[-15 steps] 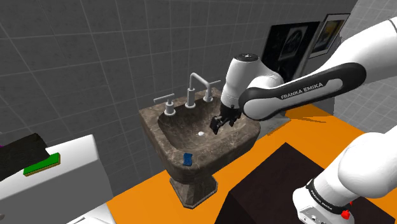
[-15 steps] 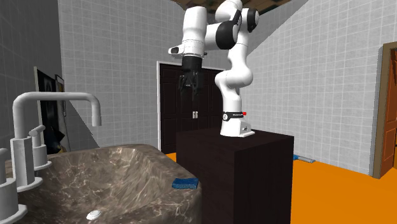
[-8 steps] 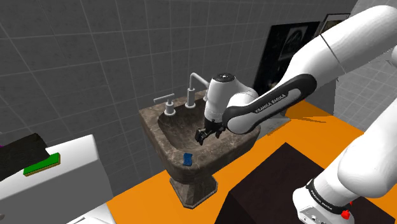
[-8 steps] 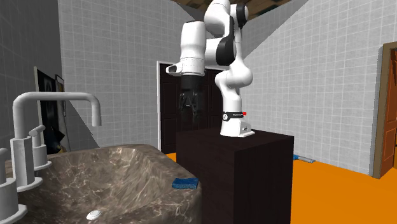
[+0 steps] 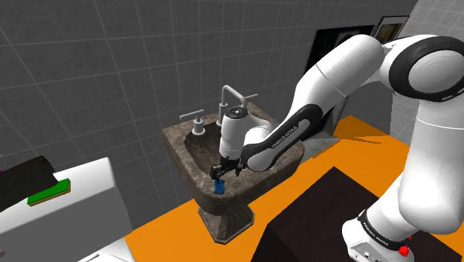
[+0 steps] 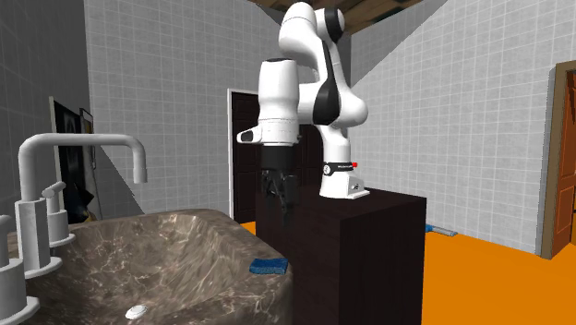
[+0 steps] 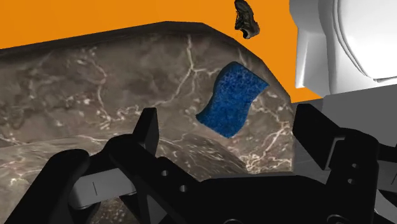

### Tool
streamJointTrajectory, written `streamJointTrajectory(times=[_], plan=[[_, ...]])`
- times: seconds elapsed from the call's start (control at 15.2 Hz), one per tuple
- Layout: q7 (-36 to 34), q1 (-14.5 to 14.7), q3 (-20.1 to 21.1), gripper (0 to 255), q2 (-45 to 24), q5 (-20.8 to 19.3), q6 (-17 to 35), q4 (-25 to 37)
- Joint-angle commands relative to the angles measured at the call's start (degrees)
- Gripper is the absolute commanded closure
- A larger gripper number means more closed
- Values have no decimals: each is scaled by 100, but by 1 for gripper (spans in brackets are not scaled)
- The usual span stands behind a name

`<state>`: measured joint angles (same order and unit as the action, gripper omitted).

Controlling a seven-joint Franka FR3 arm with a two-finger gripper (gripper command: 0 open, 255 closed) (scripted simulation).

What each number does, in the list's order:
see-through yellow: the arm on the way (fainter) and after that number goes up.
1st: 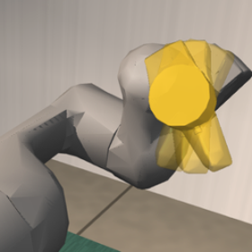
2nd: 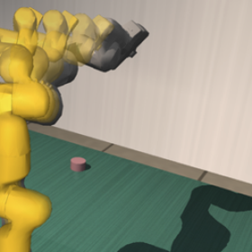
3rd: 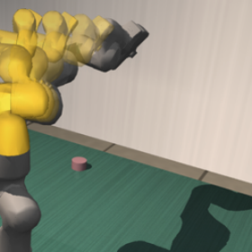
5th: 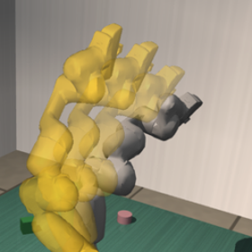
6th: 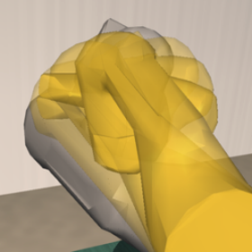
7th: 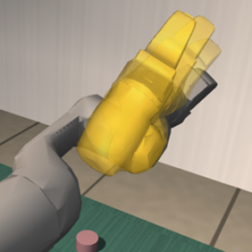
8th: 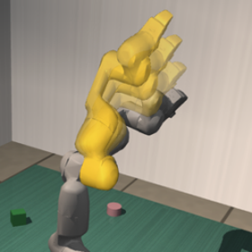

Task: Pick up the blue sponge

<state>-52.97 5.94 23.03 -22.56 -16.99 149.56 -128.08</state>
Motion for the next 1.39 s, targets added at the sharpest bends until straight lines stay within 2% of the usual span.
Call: streamJointTrajectory(times=[0.0,0.13,0.79,0.86,1.32], plan=[[-282,221,-168,0,-513,-197,124,346],[-468,416,-297,0,-964,-286,181,717],[-639,640,-581,0,-1503,-530,550,897],[-638,639,-579,255,-1500,-528,546,898],[-633,635,-577,255,-1500,-526,541,902]])
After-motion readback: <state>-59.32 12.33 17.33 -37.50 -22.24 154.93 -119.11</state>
